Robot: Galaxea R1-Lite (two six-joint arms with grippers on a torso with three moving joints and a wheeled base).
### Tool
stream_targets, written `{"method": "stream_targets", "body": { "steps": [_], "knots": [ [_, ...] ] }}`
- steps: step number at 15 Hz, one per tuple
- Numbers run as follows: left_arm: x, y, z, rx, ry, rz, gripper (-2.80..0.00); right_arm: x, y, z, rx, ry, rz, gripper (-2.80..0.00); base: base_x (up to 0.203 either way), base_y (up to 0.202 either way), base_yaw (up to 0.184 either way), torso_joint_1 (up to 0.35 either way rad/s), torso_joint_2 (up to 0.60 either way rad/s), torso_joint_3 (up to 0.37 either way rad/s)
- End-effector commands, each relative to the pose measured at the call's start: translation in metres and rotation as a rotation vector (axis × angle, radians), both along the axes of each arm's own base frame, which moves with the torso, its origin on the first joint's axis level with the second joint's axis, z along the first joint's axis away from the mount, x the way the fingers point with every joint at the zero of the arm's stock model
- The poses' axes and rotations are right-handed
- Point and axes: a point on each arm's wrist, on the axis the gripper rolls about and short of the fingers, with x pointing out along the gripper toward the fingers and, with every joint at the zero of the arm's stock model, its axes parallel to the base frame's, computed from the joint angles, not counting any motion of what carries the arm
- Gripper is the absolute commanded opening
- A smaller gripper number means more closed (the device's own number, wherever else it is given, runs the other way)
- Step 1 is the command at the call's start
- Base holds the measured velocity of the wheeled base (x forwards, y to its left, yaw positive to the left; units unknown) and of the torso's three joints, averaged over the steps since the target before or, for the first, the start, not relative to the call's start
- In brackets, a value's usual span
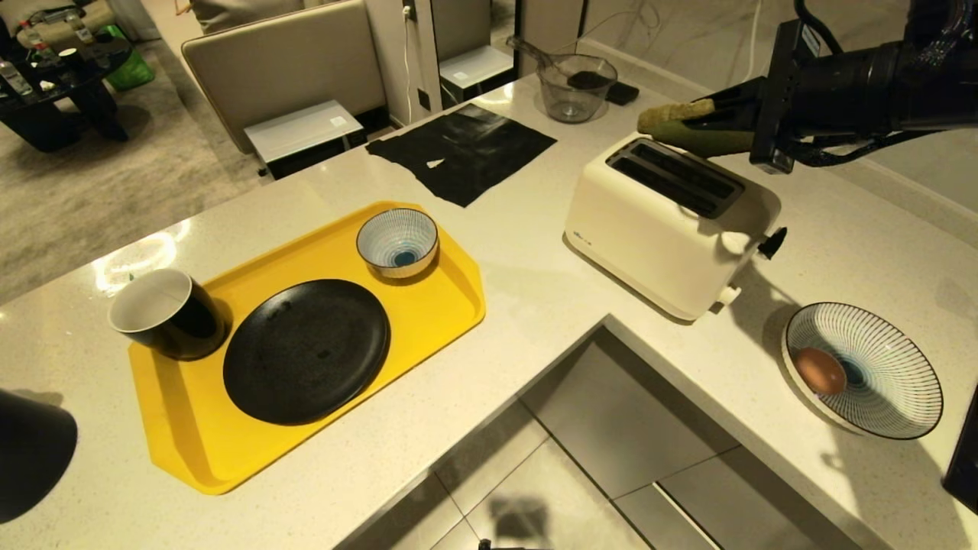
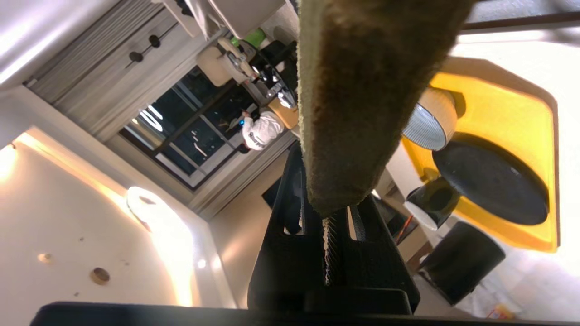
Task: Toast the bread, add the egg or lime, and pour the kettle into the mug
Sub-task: Put the bread slices in the toaster
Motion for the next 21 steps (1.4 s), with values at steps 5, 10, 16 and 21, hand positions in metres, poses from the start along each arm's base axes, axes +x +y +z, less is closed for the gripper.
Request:
{"method": "stream_targets", "body": {
  "steps": [5,10,16,21],
  "knots": [
    [0.0,0.0,0.0,0.0,0.0,-0.001,-2.8,-0.002,0.0,-0.006,0.02,0.084,0.017,-2.8,0.0,0.0,0.0,0.0,0.0,0.0],
    [0.0,0.0,0.0,0.0,0.0,-0.002,-2.8,-0.012,-0.002,-0.002,0.024,0.089,0.037,-2.8,0.0,0.0,0.0,0.0,0.0,0.0],
    [0.0,0.0,0.0,0.0,0.0,0.0,-2.8,-0.012,-0.001,-0.006,0.022,0.121,0.058,-2.8,0.0,0.0,0.0,0.0,0.0,0.0],
    [0.0,0.0,0.0,0.0,0.0,0.0,-2.8,0.009,-0.001,-0.021,0.017,0.152,0.04,-2.8,0.0,0.0,0.0,0.0,0.0,0.0]
  ]
}}
